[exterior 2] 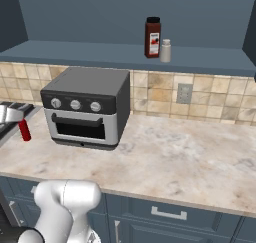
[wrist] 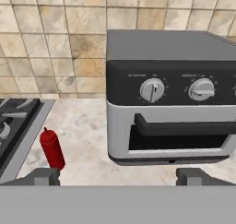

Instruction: Collect the paprika, ketchup, and shaker from the cabinet and place them next to the stove.

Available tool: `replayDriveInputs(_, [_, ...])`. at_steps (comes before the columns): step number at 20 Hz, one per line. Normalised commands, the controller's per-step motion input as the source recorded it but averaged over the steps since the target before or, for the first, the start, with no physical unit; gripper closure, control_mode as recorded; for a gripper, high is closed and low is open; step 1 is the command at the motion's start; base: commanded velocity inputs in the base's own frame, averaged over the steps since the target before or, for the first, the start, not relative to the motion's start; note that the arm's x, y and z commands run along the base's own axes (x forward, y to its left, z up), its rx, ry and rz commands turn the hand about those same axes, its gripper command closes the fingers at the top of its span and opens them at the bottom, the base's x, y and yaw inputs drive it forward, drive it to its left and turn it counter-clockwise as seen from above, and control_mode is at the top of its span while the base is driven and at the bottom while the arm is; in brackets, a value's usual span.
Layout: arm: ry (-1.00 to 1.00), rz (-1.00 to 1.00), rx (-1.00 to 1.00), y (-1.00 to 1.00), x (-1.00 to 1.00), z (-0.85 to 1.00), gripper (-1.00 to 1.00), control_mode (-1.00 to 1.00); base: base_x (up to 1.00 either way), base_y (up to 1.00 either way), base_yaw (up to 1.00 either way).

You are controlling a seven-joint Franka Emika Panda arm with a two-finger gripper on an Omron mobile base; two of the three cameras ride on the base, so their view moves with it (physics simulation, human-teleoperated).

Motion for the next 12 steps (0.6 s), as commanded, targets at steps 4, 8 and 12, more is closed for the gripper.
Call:
replayDriveInputs(4, [0.13,0.00,0.00,-0.55,-0.51,0.61,-1.00,-1.00,0.00,0.00,0.00])
replayDriveInputs(8, [0.15,-0.02,0.00,-0.70,-0.29,0.52,-1.00,-1.00,0.00,0.00,0.00])
replayDriveInputs(12, [0.14,-0.06,0.00,-0.87,-0.10,0.55,-1.00,-1.00,0.00,0.00,0.00])
